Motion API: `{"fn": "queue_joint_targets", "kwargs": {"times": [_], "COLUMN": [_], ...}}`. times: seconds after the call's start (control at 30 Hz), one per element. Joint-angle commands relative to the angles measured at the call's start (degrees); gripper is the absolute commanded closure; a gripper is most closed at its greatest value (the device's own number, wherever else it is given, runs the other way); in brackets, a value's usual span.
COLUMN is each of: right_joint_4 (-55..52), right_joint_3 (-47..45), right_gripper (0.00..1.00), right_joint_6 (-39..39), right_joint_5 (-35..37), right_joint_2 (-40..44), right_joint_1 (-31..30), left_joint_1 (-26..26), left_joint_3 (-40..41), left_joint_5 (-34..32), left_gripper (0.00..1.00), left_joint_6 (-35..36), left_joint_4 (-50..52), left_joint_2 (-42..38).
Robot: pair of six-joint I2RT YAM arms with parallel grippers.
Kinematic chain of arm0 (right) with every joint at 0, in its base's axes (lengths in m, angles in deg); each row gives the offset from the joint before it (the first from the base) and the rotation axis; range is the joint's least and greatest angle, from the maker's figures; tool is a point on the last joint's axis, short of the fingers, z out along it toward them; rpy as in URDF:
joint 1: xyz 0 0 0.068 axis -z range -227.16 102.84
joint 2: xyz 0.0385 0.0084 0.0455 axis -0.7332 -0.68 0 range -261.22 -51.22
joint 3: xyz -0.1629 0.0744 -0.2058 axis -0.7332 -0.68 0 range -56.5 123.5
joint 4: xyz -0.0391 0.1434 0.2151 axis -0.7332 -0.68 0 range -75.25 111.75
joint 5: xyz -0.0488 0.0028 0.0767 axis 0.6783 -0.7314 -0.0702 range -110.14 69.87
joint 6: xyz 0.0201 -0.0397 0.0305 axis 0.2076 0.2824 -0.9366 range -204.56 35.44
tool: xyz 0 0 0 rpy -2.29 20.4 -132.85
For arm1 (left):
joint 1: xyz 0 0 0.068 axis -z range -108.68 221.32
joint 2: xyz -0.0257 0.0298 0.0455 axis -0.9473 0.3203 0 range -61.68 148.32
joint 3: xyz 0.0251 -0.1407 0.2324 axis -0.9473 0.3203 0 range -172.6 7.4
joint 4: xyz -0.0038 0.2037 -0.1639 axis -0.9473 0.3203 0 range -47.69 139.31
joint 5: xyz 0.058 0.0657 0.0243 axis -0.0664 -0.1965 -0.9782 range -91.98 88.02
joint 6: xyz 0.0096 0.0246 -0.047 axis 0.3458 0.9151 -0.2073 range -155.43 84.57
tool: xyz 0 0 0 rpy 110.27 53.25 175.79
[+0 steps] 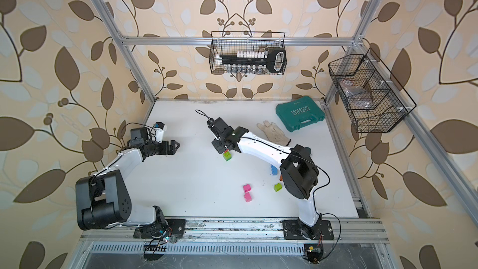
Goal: Assemble the letter h with lego
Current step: Assemble the lego brick with the lego brick.
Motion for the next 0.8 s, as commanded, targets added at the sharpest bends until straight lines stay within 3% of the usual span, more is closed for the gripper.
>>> {"fn": "queue_joint_targets", "kwargs": {"times": [0.0, 0.57, 0.77], "right_joint_4": [0.3, 0.0, -0.9], "right_joint_3": [2.9, 3.7, 3.0], "right_gripper": [0.83, 0.82, 0.72], "right_joint_6": [-2.8, -5.6, -5.9], "right_joint_5": [2.2, 0.2, 0.7], "right_joint_2": [-2.2, -7.5, -7.2], "right_joint_1": [0.0, 0.7, 0.8], "left_joint_1": [0.2, 0.1, 0.1], "left_joint_3": [-0.1, -0.1, -0.2], "left_joint_5": [0.6, 0.6, 0.6], "left_gripper": [0.01, 0.01, 0.01], "left_joint_6": [0.1, 0.1, 0.0], "left_joint_4": [-0.7, -0.6, -0.5], "left_joint_2": [-1.7, -1.6, -1.5]}}
